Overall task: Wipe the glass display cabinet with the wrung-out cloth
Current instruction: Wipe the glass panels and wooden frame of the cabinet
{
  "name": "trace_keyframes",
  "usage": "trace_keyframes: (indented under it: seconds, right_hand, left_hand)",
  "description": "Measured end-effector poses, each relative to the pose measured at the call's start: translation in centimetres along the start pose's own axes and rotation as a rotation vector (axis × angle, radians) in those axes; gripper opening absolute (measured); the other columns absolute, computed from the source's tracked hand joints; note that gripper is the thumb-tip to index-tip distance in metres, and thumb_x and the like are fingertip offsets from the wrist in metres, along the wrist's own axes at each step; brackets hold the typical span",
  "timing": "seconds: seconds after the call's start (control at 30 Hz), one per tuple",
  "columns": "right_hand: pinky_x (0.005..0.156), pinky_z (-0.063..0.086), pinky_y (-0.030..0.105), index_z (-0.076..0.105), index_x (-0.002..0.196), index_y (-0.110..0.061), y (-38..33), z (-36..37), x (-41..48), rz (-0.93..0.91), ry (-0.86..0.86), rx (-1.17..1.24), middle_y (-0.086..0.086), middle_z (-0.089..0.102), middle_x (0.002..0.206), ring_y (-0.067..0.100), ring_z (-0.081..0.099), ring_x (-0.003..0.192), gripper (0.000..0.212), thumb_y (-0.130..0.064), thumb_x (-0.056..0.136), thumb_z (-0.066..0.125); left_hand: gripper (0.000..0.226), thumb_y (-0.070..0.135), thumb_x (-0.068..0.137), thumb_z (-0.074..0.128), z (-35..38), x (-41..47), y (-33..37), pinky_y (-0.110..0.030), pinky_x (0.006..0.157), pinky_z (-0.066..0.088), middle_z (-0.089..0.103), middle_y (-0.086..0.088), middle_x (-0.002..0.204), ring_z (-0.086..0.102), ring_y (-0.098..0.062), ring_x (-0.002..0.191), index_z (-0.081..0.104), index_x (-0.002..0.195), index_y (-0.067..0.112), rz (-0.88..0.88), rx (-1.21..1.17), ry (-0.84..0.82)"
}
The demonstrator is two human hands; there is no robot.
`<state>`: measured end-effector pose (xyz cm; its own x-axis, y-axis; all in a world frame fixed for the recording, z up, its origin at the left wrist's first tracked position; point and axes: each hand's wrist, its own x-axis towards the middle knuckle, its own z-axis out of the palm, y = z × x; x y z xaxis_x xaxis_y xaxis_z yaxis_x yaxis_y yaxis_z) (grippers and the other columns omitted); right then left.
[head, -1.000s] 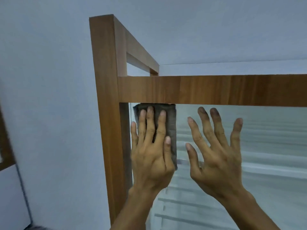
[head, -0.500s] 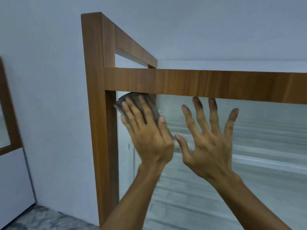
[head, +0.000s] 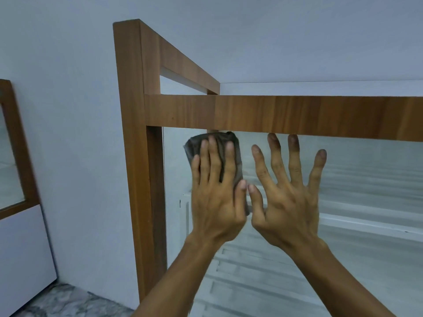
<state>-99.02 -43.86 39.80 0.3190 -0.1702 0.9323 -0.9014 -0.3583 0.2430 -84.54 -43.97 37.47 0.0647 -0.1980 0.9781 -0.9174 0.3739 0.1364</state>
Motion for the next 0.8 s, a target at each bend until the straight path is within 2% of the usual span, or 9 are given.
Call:
trace_keyframes:
  seconds: [0.07, 0.17, 0.2, 0.33, 0.43, 0.53, 0.7, 0.77, 0.8]
  right_hand:
    - [0.123, -0.009, 0.066, 0.03, 0.161, -0.017, 0.2, 0.0, 0.0, -0.008, -0.002, 0.011, 0.013, 0.017, 0.17, 0.035, 0.002, 0.159, 0.066, -0.041, 0.1, 0.039]
    - [0.124, -0.008, 0.063, 0.03, 0.161, -0.016, 0.5, -0.3, 0.0, -0.04, -0.004, 0.06, 0.014, 0.017, 0.17, 0.035, 0.005, 0.159, 0.065, -0.037, 0.1, 0.04]
    - [0.125, -0.006, 0.062, 0.031, 0.16, -0.014, 0.8, -0.5, -0.1, -0.051, 0.002, 0.112, 0.015, 0.019, 0.169, 0.035, 0.007, 0.159, 0.064, -0.033, 0.1, 0.04]
    - [0.128, 0.009, 0.055, 0.035, 0.156, -0.005, 4.4, -2.2, -2.1, -0.016, 0.05, 0.204, 0.02, 0.027, 0.165, 0.035, 0.015, 0.158, 0.061, -0.012, 0.096, 0.045]
    - [0.125, 0.009, 0.065, 0.038, 0.155, -0.006, 9.4, -3.9, -4.7, 0.092, 0.083, 0.066, 0.02, 0.028, 0.165, 0.04, 0.014, 0.157, 0.059, -0.018, 0.099, 0.048]
    - [0.123, 0.005, 0.069, 0.034, 0.158, -0.011, 13.1, -4.9, -6.1, 0.148, 0.074, -0.037, 0.021, 0.022, 0.167, 0.044, 0.014, 0.156, 0.058, -0.034, 0.105, 0.039]
    - [0.125, 0.002, 0.065, 0.026, 0.162, -0.015, 13.5, -4.9, -6.4, 0.123, 0.032, -0.065, 0.019, 0.014, 0.169, 0.04, 0.007, 0.158, 0.059, -0.039, 0.108, 0.032]
    - [0.125, 0.001, 0.063, 0.027, 0.161, -0.015, 13.9, -5.2, -6.5, 0.111, 0.024, -0.037, 0.017, 0.015, 0.17, 0.039, 0.006, 0.158, 0.06, -0.037, 0.106, 0.037]
    - [0.126, 0.0, 0.063, 0.028, 0.161, -0.015, 14.2, -5.4, -6.6, 0.102, 0.017, -0.017, 0.017, 0.015, 0.17, 0.038, 0.006, 0.158, 0.06, -0.035, 0.105, 0.039]
  left_hand:
    - [0.068, 0.034, 0.104, 0.035, -0.1, 0.0, -1.4, -0.048, 0.13, 0.0, 0.007, -0.016, 0.172, 0.002, -0.029, 0.161, 0.012, 0.163, 0.009, -0.035, 0.025, 0.034]
    - [0.066, 0.034, 0.105, 0.034, 0.6, 1.6, 1.1, -0.05, 0.13, 0.002, 0.009, -0.013, 0.172, 0.003, -0.029, 0.161, 0.015, 0.163, 0.01, -0.29, 0.016, 0.15]
    - [0.065, 0.034, 0.106, 0.034, 0.9, 1.9, 2.8, -0.049, 0.13, 0.001, 0.01, -0.015, 0.172, 0.003, -0.03, 0.161, 0.017, 0.163, 0.008, -0.282, -0.002, 0.139]
    - [0.066, 0.034, 0.105, 0.036, 1.6, 0.8, 4.9, -0.049, 0.13, -0.003, 0.01, -0.017, 0.172, 0.0, -0.027, 0.161, 0.016, 0.163, 0.011, 0.011, 0.01, 0.007]
    - [0.064, 0.033, 0.107, 0.038, 1.7, 1.0, 3.6, -0.052, 0.13, -0.001, 0.013, -0.017, 0.172, 0.004, -0.031, 0.161, 0.018, 0.163, 0.01, -0.12, 0.021, 0.1]
    - [0.065, 0.031, 0.107, 0.038, 2.8, 1.6, 7.8, -0.056, 0.129, 0.002, 0.015, -0.022, 0.17, 0.007, -0.037, 0.16, 0.021, 0.162, 0.002, -0.305, -0.006, 0.164]
    - [0.062, 0.035, 0.107, 0.032, 4.7, -0.1, 14.0, -0.053, 0.129, -0.001, 0.009, -0.019, 0.171, 0.004, -0.03, 0.161, 0.019, 0.163, 0.013, 0.125, -0.004, -0.042]
    - [0.058, 0.034, 0.108, 0.031, 4.5, -0.2, 12.5, -0.052, 0.13, 0.001, 0.014, -0.019, 0.171, 0.005, -0.028, 0.16, 0.023, 0.163, 0.016, 0.172, 0.005, -0.033]
    - [0.057, 0.034, 0.109, 0.031, 4.4, -0.2, 11.7, -0.054, 0.13, 0.003, 0.016, -0.019, 0.17, 0.005, -0.028, 0.16, 0.026, 0.162, 0.015, 0.118, 0.012, -0.004]
